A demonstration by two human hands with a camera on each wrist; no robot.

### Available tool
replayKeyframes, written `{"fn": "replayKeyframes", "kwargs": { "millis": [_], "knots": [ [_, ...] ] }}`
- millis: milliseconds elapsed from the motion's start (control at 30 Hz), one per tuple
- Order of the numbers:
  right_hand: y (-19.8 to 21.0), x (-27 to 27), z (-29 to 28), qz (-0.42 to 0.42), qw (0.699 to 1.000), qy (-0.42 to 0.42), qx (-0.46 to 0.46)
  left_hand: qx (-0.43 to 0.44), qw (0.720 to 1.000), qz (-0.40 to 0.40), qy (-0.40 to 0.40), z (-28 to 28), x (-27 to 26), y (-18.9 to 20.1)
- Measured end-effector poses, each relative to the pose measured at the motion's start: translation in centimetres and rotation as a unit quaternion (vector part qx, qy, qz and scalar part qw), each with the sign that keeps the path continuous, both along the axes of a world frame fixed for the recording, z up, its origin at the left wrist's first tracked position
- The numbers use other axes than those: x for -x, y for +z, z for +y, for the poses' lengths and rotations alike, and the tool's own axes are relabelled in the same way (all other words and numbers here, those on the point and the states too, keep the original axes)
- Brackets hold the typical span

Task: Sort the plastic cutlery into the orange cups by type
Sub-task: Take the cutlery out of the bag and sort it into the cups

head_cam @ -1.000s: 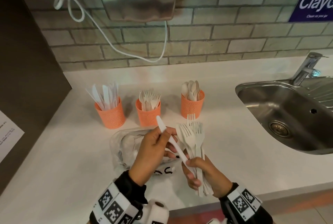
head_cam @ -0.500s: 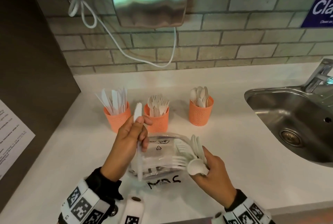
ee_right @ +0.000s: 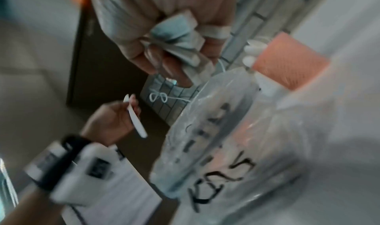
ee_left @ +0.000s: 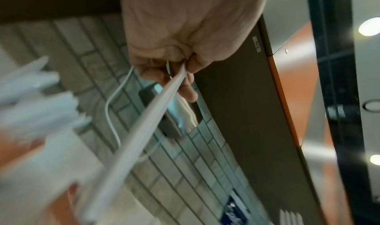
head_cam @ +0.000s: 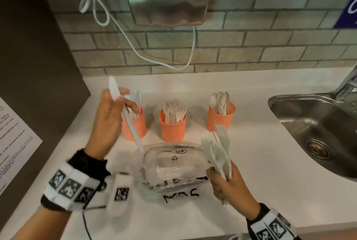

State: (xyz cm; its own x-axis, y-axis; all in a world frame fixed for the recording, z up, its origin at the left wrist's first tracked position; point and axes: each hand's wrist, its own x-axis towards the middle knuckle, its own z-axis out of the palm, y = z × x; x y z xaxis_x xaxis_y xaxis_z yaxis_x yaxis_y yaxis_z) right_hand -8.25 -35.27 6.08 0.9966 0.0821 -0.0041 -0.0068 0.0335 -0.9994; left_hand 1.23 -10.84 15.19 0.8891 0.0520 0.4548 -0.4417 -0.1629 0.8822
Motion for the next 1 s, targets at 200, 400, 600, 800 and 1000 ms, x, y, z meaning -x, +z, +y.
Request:
{"fn": "replayKeyframes", "kwargs": {
  "millis": [200, 400, 600, 800, 1000],
  "knots": [
    [1.1, -0.9, -0.8, 0.202, 0.948, 0.113, -0.220, -0.103, 0.989, -0.073, 0.080, 5.4, -8.0, 0.4],
    [1.1, -1.3, -0.2, 0.248, 0.909, 0.173, -0.286, -0.237, 0.958, -0.037, 0.154, 5.1, -10.8, -3.0],
    [1.1, -1.1, 0.0, 0.260, 0.906, 0.164, -0.290, -0.342, 0.929, -0.002, 0.143, 5.1, -11.3, -6.1],
    [0.8, -1.0, -0.4, 0.254, 0.896, 0.181, -0.317, -0.384, 0.909, 0.005, 0.160, 5.4, -11.2, -8.3],
    [0.7, -1.1, -0.2, 0.245, 0.891, 0.192, -0.331, -0.500, 0.845, -0.020, 0.190, 6.0, -10.8, -8.6]
  ]
}}
